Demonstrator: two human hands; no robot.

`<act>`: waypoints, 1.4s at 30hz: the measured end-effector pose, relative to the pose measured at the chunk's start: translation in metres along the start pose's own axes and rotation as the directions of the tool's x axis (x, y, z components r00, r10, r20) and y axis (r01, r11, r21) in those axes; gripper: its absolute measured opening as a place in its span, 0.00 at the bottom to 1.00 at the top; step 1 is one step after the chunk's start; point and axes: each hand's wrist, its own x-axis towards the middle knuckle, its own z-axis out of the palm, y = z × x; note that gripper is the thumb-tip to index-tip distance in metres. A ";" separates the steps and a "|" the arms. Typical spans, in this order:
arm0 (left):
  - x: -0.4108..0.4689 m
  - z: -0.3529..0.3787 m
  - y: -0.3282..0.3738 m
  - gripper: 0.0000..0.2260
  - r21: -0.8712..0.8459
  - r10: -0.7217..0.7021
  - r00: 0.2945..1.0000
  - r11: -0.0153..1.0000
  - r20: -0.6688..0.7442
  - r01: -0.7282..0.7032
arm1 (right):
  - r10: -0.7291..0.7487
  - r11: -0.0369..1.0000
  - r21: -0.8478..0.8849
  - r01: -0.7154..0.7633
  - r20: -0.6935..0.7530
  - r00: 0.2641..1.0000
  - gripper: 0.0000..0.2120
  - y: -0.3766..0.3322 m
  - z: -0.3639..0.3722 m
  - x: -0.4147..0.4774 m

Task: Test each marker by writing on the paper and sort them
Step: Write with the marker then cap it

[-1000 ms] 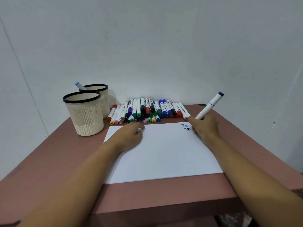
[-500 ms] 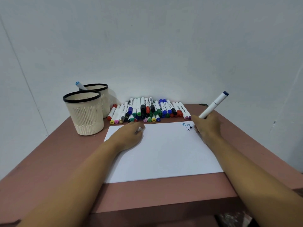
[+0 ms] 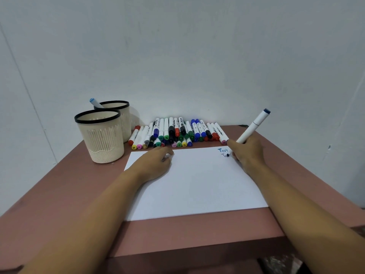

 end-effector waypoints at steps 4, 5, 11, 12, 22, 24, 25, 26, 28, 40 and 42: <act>0.000 0.000 0.000 0.14 -0.004 0.001 1.000 1.000 -0.002 -0.001 | 0.027 0.997 0.077 -0.022 -0.055 0.998 0.12 0.001 -0.002 0.001; 0.000 0.000 0.000 0.14 -0.003 0.000 1.000 1.000 -0.002 0.000 | 0.026 0.997 0.070 -0.022 -0.063 0.998 0.11 0.000 -0.002 0.001; -0.001 0.000 -0.001 0.14 -0.005 0.003 1.000 1.000 0.000 -0.003 | 0.026 1.000 0.015 -0.026 -0.038 0.999 0.10 0.000 0.000 0.001; -0.001 0.000 -0.001 0.14 -0.005 0.004 1.000 1.000 0.002 -0.004 | 0.020 1.000 0.012 -0.020 -0.038 0.999 0.11 -0.001 0.000 0.000; -0.001 -0.001 -0.001 0.14 -0.008 -0.009 1.000 1.000 0.009 0.009 | 0.022 0.998 0.057 -0.020 -0.027 0.999 0.13 0.001 -0.002 0.001; -0.001 -0.001 0.000 0.14 -0.011 -0.010 1.000 1.000 0.008 0.010 | 0.016 0.999 0.029 -0.015 -0.016 1.000 0.13 0.000 -0.001 0.000; -0.001 -0.001 0.000 0.14 -0.010 -0.008 1.000 1.000 0.008 0.008 | 0.010 1.000 0.016 -0.010 -0.020 1.000 0.13 0.000 0.000 0.001; -0.001 -0.002 0.001 0.14 -0.007 -0.005 1.000 1.000 0.008 0.005 | 0.004 1.000 0.006 -0.004 -0.032 0.999 0.14 -0.001 0.001 0.001; -0.002 -0.002 0.001 0.14 -0.005 -0.001 1.000 1.000 0.004 0.001 | 0.002 1.000 0.004 -0.002 -0.060 0.998 0.13 -0.001 0.001 0.001; -0.006 -0.010 0.014 0.13 -0.079 0.015 0.964 0.996 -0.267 -0.037 | 0.047 0.963 0.262 -0.062 0.063 0.997 0.04 -0.012 -0.005 0.002; -0.009 -0.013 0.020 0.12 -0.063 0.037 0.945 0.996 -0.325 -0.060 | 0.002 0.961 0.273 -0.035 0.120 0.993 0.06 -0.016 -0.004 -0.001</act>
